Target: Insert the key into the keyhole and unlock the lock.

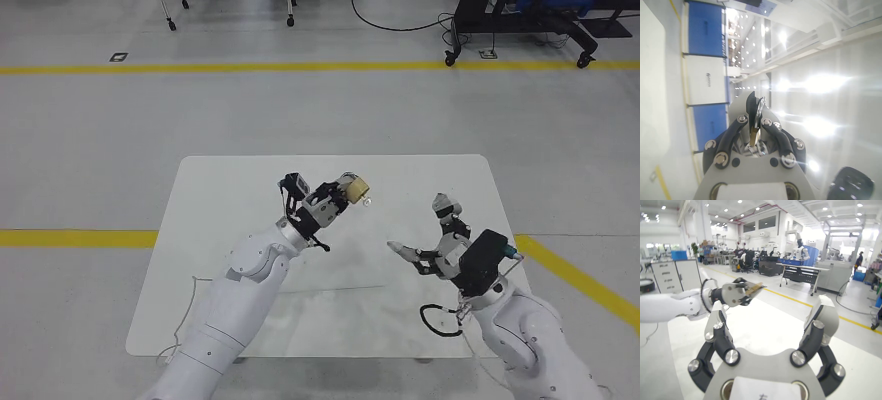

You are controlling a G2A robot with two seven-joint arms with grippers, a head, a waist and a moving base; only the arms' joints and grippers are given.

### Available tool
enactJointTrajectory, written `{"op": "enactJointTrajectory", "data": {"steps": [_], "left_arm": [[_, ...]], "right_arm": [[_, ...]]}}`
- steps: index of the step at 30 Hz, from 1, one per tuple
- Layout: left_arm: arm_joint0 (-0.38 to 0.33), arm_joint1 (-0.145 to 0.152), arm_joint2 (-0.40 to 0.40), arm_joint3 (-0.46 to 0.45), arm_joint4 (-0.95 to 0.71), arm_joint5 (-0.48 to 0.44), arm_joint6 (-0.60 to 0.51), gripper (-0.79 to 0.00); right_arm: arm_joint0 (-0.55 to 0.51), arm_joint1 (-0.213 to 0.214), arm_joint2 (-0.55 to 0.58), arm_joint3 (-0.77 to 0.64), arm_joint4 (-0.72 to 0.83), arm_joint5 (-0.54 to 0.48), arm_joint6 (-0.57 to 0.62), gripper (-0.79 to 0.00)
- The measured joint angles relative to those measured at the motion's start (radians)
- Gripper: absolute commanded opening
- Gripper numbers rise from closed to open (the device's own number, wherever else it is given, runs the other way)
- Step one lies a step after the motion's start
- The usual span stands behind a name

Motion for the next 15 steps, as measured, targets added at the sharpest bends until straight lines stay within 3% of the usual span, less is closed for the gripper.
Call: {"op": "enactJointTrajectory", "data": {"steps": [3, 7, 9, 12, 13, 15], "left_arm": [[0.017, 0.007, -0.002, -0.067, 0.09, 0.102, 0.081, -0.785], [0.05, 0.016, -0.007, -0.163, 0.139, 0.234, 0.113, -0.785], [0.063, 0.019, -0.009, -0.194, 0.151, 0.275, 0.119, -0.785], [0.081, 0.023, -0.012, -0.229, 0.163, 0.313, 0.124, -0.785], [0.087, 0.024, -0.013, -0.237, 0.166, 0.319, 0.125, -0.785], [0.093, 0.025, -0.016, -0.244, 0.169, 0.324, 0.125, -0.785]], "right_arm": [[0.019, 0.001, -0.042, 0.0, -0.182, 0.011, 0.022, -0.203], [0.056, -0.003, -0.101, 0.0, -0.348, 0.052, 0.037, -0.203], [0.068, -0.006, -0.12, 0.002, -0.395, 0.092, 0.041, -0.296], [0.085, -0.011, -0.147, 0.006, -0.446, 0.148, 0.045, -0.36], [0.09, -0.012, -0.155, 0.008, -0.466, 0.165, 0.049, -0.354], [0.095, -0.014, -0.167, 0.011, -0.488, 0.18, 0.056, -0.268]]}}
